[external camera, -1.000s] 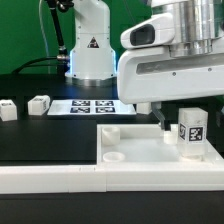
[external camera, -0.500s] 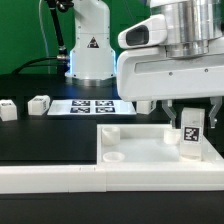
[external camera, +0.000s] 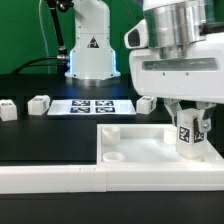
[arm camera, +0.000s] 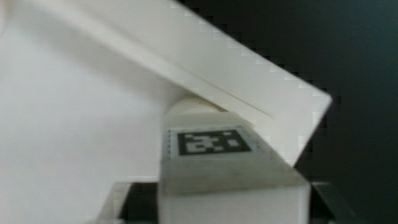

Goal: Assemble square table

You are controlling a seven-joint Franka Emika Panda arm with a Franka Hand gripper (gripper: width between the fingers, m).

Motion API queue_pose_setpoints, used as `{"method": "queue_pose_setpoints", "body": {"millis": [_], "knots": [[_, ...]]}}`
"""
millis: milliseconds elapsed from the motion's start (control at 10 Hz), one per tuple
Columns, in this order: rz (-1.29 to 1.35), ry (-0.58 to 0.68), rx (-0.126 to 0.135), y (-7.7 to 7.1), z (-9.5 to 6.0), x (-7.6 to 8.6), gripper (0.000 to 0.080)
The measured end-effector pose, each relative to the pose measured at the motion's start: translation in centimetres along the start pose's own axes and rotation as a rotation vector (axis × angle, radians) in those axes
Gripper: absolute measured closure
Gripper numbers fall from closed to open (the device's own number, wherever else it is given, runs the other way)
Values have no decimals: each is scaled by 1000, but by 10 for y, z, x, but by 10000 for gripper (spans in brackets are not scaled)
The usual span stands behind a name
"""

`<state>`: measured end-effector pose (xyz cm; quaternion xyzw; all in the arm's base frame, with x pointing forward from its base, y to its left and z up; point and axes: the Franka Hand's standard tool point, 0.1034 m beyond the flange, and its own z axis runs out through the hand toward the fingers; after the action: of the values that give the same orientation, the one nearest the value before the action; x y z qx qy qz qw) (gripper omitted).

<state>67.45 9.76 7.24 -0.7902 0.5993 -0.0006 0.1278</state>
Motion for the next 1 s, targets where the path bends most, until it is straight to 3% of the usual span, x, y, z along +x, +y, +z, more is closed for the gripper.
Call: {"method": "queue_pose_setpoints", "body": {"millis": [100, 400, 500, 600, 700, 800, 1000], "knots": [[144, -33, 29, 1, -1, 2, 508], [184, -42, 30, 2, 0, 0, 505], [182, -42, 30, 2, 0, -1, 287], [-31, -45, -4, 2, -1, -3, 287], [-254, -53, -17, -1, -3, -1, 181], [-369, -72, -32, -2, -2, 0, 181], [-501, -69, -26, -2, -2, 0, 151]]}}
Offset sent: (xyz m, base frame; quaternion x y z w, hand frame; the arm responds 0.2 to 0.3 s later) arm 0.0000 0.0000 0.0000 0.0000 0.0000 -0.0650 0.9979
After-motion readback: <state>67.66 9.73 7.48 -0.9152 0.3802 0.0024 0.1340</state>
